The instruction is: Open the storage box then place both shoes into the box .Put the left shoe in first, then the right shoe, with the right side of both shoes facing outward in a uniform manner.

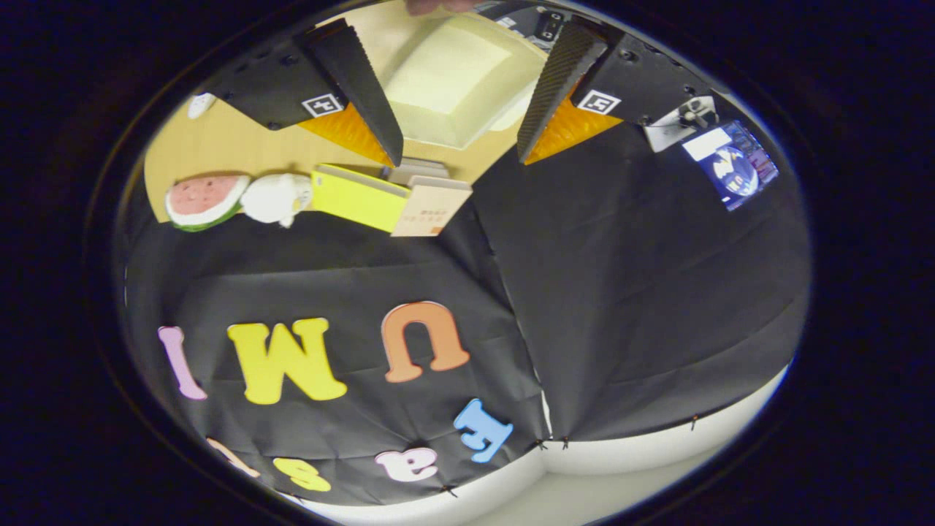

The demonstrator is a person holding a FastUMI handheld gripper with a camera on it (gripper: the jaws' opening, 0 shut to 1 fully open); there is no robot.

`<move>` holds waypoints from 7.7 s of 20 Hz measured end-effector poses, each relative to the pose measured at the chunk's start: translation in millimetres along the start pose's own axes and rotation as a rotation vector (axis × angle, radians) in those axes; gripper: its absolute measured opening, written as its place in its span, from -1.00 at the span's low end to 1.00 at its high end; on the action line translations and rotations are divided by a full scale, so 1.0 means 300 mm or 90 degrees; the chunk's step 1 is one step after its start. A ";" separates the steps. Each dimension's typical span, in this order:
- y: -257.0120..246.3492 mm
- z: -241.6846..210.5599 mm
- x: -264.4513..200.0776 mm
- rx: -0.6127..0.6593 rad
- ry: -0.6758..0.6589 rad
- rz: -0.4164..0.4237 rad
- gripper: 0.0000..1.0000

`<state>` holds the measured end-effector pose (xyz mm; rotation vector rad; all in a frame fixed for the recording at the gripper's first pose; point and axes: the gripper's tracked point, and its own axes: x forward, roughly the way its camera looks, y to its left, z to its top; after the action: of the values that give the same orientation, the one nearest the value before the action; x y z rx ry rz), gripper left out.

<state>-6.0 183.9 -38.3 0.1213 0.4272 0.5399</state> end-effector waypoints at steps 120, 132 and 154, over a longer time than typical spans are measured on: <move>-1.023 -0.563 -0.347 0.194 0.320 -0.276 0.85; -1.413 -0.975 -0.416 0.231 0.502 -0.238 0.85; -1.324 -1.102 -0.342 0.341 0.564 -0.144 -0.89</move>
<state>-38.1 -208.2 -388.7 0.3442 1.4317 0.2168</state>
